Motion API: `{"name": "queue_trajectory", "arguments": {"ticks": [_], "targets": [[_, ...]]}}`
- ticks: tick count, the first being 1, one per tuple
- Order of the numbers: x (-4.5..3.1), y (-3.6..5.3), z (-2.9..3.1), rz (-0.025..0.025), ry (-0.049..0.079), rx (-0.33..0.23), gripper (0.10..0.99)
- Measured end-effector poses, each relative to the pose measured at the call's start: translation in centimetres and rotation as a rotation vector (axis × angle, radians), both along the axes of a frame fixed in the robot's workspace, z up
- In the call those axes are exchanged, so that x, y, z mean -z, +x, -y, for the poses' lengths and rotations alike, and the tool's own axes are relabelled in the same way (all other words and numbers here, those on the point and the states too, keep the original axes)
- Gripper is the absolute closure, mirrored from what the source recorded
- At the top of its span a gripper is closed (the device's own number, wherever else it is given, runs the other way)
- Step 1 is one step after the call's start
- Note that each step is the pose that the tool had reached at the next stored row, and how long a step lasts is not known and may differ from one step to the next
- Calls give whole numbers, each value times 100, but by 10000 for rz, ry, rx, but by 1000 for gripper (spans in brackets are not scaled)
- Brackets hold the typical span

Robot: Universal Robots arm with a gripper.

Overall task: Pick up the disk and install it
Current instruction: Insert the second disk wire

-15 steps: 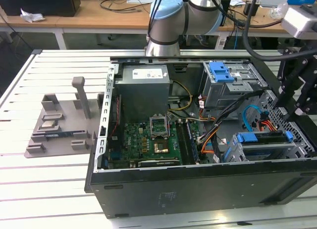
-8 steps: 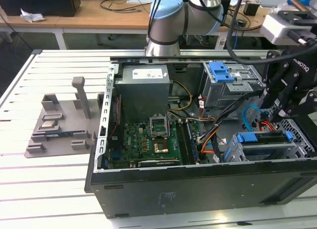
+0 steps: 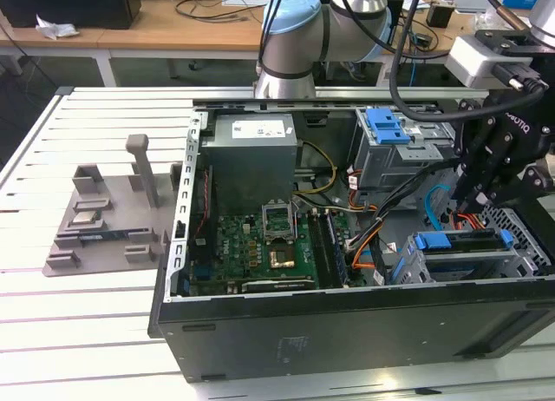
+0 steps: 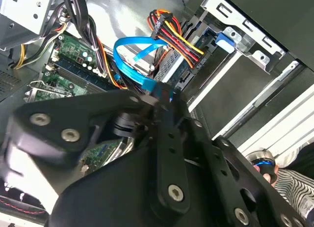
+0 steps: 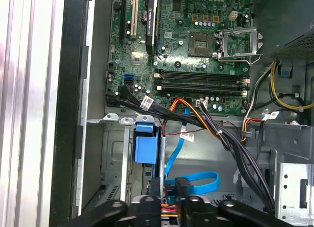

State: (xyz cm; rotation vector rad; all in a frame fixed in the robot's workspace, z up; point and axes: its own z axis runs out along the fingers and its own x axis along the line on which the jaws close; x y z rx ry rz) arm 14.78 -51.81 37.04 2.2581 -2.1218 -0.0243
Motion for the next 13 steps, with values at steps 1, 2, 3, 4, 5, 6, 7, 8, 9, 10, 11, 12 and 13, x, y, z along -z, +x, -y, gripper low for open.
{"name": "queue_trajectory", "arguments": {"ticks": [1,2,3,4,5,6,7,8,9,10,11,12,13], "targets": [[0,0,0,0,-1,0,925],[-1,0,0,0,-2,0,925],[0,0,0,0,-2,-1,925],[0,0,0,0,-2,0,925],[0,0,0,0,-3,0,925],[0,0,7,0,-3,0,925],[0,0,19,0,-6,-1,925],[1,1,35,0,-22,-1,925],[6,0,58,-1,-27,-1,925],[31,1,102,-1,-25,-1,925],[66,4,133,-6,-25,1,925],[103,13,149,-14,-25,-1,925],[127,28,151,-19,-27,-1,925]]}}
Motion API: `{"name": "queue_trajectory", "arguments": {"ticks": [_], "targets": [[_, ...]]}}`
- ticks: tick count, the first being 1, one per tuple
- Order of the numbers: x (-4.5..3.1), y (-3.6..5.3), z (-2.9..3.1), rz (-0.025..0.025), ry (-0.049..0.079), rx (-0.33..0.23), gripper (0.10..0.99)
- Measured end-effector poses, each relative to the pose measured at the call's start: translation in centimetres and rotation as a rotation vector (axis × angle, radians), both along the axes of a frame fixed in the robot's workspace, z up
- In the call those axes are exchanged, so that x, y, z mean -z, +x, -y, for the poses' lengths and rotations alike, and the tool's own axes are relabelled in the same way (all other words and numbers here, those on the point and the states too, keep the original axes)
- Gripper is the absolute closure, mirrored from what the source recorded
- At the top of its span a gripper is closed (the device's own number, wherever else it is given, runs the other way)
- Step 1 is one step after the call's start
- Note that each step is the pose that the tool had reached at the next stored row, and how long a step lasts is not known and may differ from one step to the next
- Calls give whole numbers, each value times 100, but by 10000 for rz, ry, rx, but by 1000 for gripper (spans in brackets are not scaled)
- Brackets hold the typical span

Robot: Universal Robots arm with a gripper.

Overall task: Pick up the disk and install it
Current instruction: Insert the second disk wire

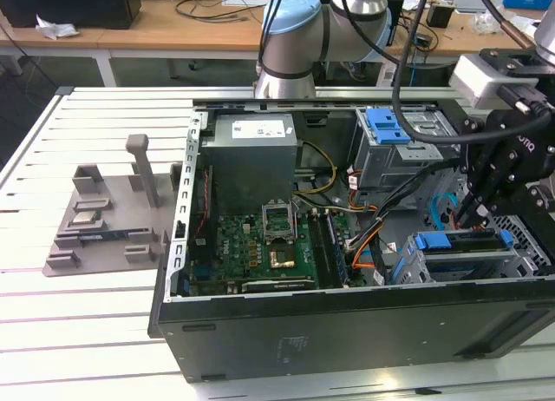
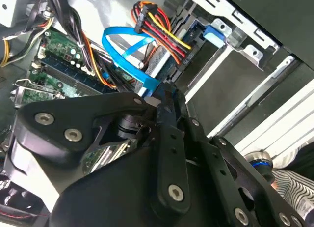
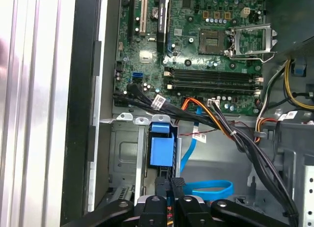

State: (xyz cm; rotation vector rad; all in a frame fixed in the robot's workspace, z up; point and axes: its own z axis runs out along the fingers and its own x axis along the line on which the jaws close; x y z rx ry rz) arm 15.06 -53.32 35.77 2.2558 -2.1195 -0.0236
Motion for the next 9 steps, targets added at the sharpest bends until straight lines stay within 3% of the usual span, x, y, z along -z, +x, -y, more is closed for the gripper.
{"name": "queue_trajectory", "arguments": {"ticks": [9], "targets": [[121,82,1,-17,-9,1,925]]}}
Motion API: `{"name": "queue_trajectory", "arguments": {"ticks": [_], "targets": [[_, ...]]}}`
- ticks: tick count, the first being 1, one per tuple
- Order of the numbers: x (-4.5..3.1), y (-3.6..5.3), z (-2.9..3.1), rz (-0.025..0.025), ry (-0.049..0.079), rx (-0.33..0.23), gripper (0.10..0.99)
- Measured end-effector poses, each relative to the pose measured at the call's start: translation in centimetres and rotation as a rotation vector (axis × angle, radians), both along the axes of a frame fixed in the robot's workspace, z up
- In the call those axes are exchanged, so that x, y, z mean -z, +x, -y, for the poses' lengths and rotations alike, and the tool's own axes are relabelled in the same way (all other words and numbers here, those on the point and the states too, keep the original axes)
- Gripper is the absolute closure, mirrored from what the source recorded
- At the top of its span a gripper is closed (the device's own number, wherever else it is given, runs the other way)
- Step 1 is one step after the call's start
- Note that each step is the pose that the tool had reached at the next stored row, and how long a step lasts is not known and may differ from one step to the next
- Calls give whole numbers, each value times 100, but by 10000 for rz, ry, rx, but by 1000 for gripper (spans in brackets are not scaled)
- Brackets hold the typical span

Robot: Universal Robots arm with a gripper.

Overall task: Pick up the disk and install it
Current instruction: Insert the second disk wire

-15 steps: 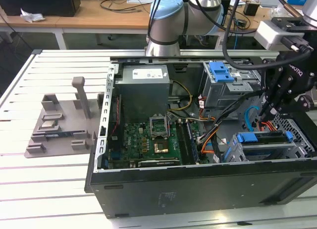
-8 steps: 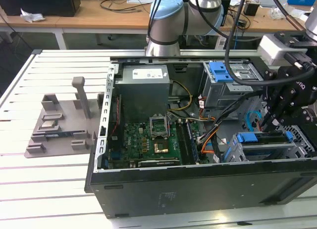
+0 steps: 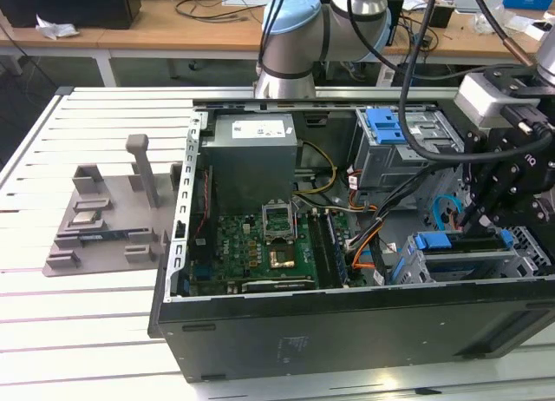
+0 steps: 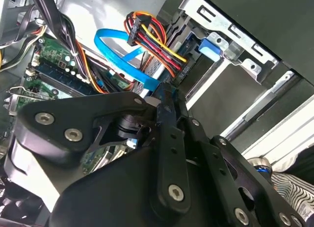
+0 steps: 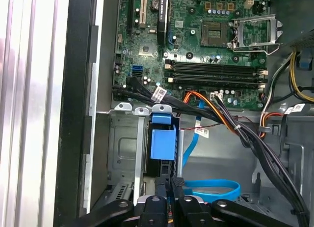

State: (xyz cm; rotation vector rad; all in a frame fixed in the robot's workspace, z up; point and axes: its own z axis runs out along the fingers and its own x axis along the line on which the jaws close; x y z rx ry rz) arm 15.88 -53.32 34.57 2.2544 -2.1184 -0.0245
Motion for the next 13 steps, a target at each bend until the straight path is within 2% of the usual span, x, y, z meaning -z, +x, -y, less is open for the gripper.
{"name": "queue_trajectory", "arguments": {"ticks": [5,12,13], "targets": [[43,0,5,0,3,0,925],[49,0,5,0,5,-1,918],[49,1,5,0,4,-1,851]]}}
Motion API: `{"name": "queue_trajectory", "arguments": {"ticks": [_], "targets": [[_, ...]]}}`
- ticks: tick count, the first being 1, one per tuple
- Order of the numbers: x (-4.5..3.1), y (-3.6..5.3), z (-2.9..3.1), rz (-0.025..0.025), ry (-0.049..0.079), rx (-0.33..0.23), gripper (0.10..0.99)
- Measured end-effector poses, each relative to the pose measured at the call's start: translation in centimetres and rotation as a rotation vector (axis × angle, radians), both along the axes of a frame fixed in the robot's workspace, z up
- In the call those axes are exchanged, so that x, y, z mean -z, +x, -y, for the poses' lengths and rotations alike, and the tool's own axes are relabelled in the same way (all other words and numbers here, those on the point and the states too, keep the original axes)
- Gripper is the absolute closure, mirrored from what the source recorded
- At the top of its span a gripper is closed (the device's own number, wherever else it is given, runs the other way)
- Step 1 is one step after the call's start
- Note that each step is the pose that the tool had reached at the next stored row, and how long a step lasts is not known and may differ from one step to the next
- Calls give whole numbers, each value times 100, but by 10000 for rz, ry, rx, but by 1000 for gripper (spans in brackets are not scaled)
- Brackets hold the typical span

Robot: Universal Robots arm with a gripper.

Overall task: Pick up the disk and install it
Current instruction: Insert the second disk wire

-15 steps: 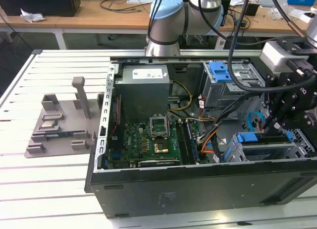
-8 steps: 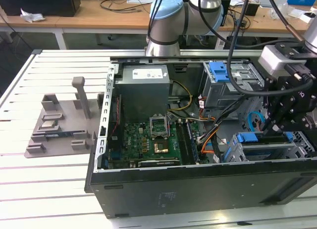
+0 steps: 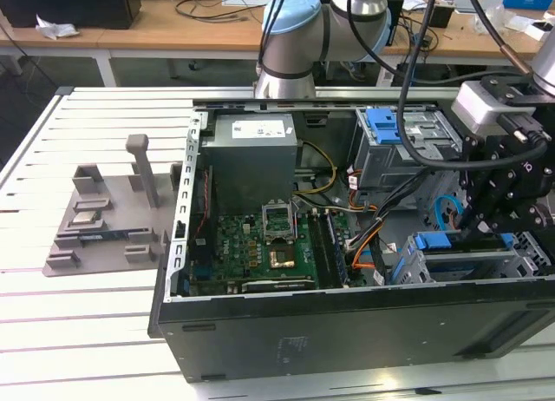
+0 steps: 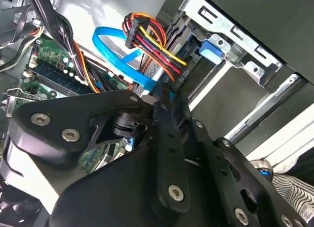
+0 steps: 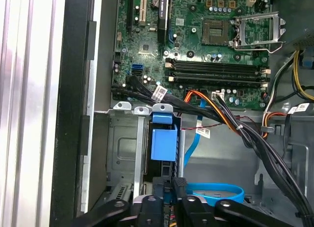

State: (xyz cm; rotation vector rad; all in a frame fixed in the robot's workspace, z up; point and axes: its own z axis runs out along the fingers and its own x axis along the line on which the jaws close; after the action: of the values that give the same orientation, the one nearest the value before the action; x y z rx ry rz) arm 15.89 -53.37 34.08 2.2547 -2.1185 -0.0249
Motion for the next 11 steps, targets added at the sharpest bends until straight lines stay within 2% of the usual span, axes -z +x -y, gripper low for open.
{"name": "queue_trajectory", "arguments": {"ticks": [1,3,4,5,7,8,11], "targets": [[-17,0,0,0,-2,0,851],[-134,-1,-13,3,-4,1,851],[-169,-1,-20,3,-5,1,867],[-195,-1,-23,3,-4,2,933],[-253,-1,-29,4,-7,1,933],[-322,-1,-35,4,-10,1,980],[-442,-1,-47,3,-14,1,980]]}}
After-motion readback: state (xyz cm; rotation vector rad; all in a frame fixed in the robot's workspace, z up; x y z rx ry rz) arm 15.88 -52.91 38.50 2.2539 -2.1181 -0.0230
